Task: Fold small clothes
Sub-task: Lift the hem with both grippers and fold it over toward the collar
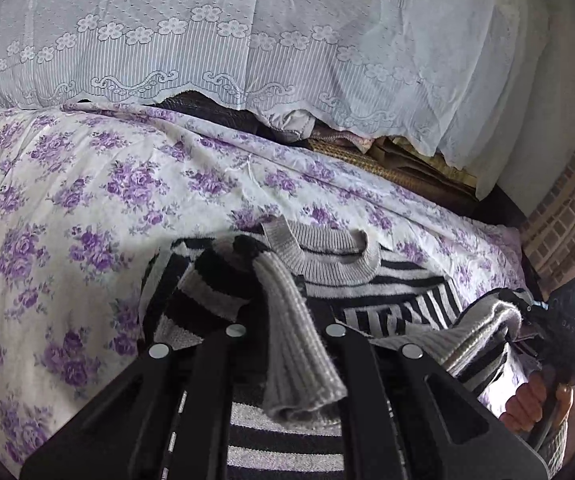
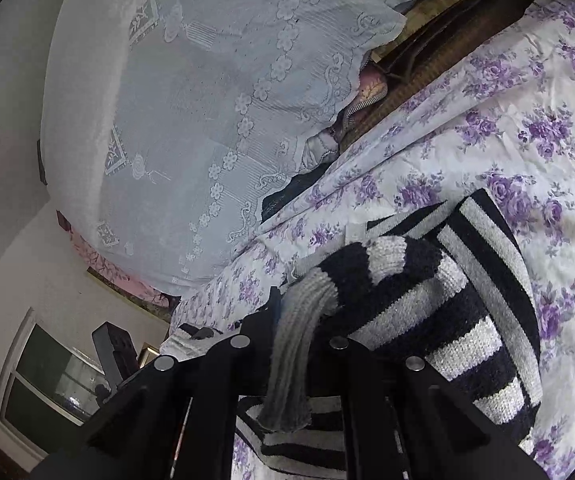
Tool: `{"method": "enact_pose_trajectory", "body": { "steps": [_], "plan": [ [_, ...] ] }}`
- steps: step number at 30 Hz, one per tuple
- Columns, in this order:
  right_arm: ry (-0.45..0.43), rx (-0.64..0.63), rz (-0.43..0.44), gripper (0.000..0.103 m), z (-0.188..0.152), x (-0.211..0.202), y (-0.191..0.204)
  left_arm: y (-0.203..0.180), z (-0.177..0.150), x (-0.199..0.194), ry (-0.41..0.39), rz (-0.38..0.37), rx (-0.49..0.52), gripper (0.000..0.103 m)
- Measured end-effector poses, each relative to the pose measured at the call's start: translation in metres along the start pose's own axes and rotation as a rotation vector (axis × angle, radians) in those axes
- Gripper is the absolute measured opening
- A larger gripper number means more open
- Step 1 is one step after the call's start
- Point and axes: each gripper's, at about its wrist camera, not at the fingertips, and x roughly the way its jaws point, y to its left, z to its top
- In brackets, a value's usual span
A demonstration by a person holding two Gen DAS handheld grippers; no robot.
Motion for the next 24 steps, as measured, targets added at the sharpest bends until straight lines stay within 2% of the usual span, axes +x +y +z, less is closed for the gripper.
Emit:
{"method": "enact_pose_trajectory", "body": {
  "steps": [10, 17, 24],
  "plan": [
    [-0.037, 0.094, -0.008, 0.009, 0.021, 0.029, -0.021, 0.017, 0.018, 0.03, 0.01, 0.008, -0.077, 0.007],
    [-0.023, 0.159, -0.061, 0.009, 0.034, 0.06, -0.046, 0.028, 0.013, 0.069, 0.051, 0.061, -0.088, 0.008],
    [0.009, 0.218, -0.061, 0.009, 0.035, 0.075, -0.077, 0.048, 0.004, 0.093, 0.067, 0.016, -0.144, 0.008]
  ]
}}
